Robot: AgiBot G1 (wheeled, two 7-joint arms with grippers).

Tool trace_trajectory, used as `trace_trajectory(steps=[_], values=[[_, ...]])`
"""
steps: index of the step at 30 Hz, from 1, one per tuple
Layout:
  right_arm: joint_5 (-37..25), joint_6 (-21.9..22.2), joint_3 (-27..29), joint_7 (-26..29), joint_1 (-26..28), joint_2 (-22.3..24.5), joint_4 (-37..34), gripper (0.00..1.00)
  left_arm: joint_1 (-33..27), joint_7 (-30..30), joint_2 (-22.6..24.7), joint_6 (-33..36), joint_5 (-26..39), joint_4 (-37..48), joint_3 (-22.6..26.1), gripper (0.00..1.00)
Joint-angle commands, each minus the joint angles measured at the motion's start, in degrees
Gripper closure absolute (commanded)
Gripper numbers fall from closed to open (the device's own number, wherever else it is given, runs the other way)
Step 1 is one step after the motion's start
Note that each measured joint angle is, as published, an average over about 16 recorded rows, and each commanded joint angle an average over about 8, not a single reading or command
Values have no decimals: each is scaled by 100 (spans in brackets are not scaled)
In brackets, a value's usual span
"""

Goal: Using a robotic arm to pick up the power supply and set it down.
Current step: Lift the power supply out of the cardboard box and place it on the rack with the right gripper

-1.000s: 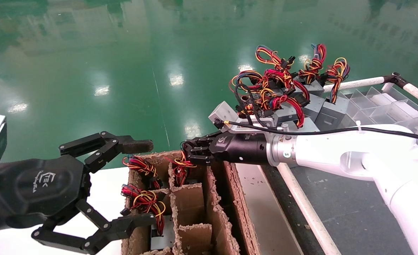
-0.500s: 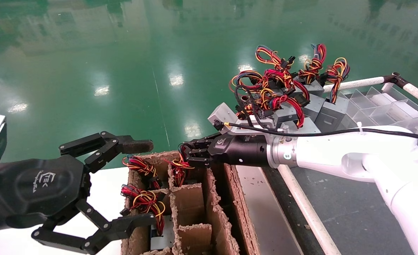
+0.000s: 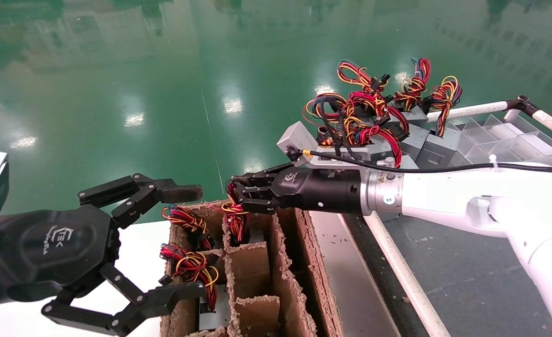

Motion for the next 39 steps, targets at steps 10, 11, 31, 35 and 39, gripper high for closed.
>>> trace_trajectory(steps=[10,11,31,35,39], values=[[395,-777,238,-338,209,225,-148,100,0,0,0,0,0,0,0,0],[442,-882,270,-373,240,260,-147,100,0,0,0,0,0,0,0,0],[1469,-1687,669,-438,504,1312,766,100,0,0,0,0,-1,0,1,0],[1658,-1669,715,-383,511,1577,975,100,0,1,0,0,-1,0,1,0],[1813,-1644,761,-348,552,1873,1155,100,0,1,0,0,-1,0,1,0]])
